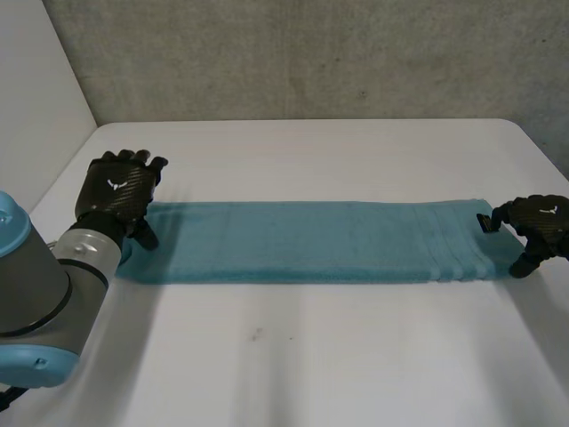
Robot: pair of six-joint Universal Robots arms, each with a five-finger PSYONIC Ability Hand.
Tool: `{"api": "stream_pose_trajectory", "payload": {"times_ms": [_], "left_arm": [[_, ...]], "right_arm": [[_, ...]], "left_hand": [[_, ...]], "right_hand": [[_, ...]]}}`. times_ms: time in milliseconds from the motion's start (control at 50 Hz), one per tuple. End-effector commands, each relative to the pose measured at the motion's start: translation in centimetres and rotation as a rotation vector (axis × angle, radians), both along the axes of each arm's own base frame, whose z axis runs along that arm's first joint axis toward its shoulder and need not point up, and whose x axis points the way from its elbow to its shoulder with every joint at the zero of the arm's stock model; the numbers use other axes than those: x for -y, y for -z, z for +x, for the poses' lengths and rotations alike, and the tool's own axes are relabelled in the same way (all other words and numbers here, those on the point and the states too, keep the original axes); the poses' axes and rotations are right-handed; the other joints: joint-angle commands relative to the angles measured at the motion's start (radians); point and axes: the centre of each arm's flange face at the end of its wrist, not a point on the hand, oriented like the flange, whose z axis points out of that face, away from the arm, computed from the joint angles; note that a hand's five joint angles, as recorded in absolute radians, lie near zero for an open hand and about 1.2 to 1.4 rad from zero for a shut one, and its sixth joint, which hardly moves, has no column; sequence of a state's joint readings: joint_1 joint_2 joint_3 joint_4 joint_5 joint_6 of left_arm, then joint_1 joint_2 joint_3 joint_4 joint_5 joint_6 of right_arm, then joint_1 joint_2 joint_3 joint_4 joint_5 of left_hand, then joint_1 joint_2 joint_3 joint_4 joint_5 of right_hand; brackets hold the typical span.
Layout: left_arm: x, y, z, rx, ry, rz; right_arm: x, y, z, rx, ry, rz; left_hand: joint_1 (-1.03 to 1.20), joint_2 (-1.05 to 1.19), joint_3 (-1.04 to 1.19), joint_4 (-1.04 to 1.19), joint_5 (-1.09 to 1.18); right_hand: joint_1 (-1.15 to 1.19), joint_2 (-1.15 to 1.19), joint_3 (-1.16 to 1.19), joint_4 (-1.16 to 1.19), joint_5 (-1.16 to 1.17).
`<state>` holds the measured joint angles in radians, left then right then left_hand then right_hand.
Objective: Fold the laundry
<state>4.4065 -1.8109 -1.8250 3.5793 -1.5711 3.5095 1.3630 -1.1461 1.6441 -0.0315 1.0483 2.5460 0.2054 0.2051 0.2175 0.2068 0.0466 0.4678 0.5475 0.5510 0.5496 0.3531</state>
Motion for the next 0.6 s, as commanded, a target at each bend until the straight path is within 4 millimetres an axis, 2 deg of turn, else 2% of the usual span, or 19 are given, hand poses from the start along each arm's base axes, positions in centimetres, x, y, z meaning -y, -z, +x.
{"api": "stream_pose_trajectory", "payload": {"times_ms": [20, 200, 260, 280, 300, 340, 520, 600], "left_arm": [[0.2, 0.3, -0.1, 0.006, -0.002, 0.002], [0.1, 0.5, 0.0, 0.008, 0.0, 0.007], [0.0, 0.5, 0.0, 0.008, -0.002, 0.009], [0.1, 0.5, 0.0, 0.008, -0.003, 0.009], [0.1, 0.5, 0.0, 0.008, -0.003, 0.009], [0.0, 0.5, 0.0, 0.008, -0.002, 0.007], [0.1, 0.4, 0.0, 0.007, -0.003, 0.006], [0.1, 0.4, 0.1, 0.006, -0.008, 0.008]], "right_arm": [[1.0, 2.2, -0.5, 0.0, 0.001, -0.006], [1.4, 3.5, -0.9, 0.003, 0.012, 0.023], [1.5, 3.6, -0.9, 0.003, 0.012, 0.021], [1.6, 3.5, -1.0, 0.001, 0.014, 0.019], [1.6, 3.5, -1.0, 0.001, 0.014, 0.019], [1.9, 3.5, -1.1, 0.0, 0.017, 0.011], [2.7, 3.8, -2.5, -0.015, 0.07, 0.013], [3.4, 3.4, -4.0, -0.033, 0.125, -0.003]], "left_hand": [[-0.024, -0.024, -0.036, -0.026, -0.04], [-0.024, -0.024, -0.036, -0.026, -0.04], [-0.024, -0.024, -0.036, -0.026, -0.04], [-0.024, -0.024, -0.036, -0.026, -0.04], [-0.024, -0.024, -0.036, -0.026, -0.04], [-0.027, -0.027, -0.039, -0.028, -0.043], [-0.027, -0.027, -0.039, -0.028, -0.043], [-0.027, -0.027, -0.039, -0.028, -0.043]], "right_hand": [[0.257, 0.177, 0.174, 0.175, 0.197], [0.334, 0.254, 0.25, 0.252, 0.274], [0.454, 0.374, 0.371, 0.372, 0.394], [0.602, 0.522, 0.519, 0.52, 0.542], [0.604, 0.524, 0.52, 0.522, 0.544], [0.927, 0.847, 0.844, 0.845, 0.867], [0.928, 0.849, 0.845, 0.847, 0.869], [0.928, 0.849, 0.845, 0.847, 0.869]]}}
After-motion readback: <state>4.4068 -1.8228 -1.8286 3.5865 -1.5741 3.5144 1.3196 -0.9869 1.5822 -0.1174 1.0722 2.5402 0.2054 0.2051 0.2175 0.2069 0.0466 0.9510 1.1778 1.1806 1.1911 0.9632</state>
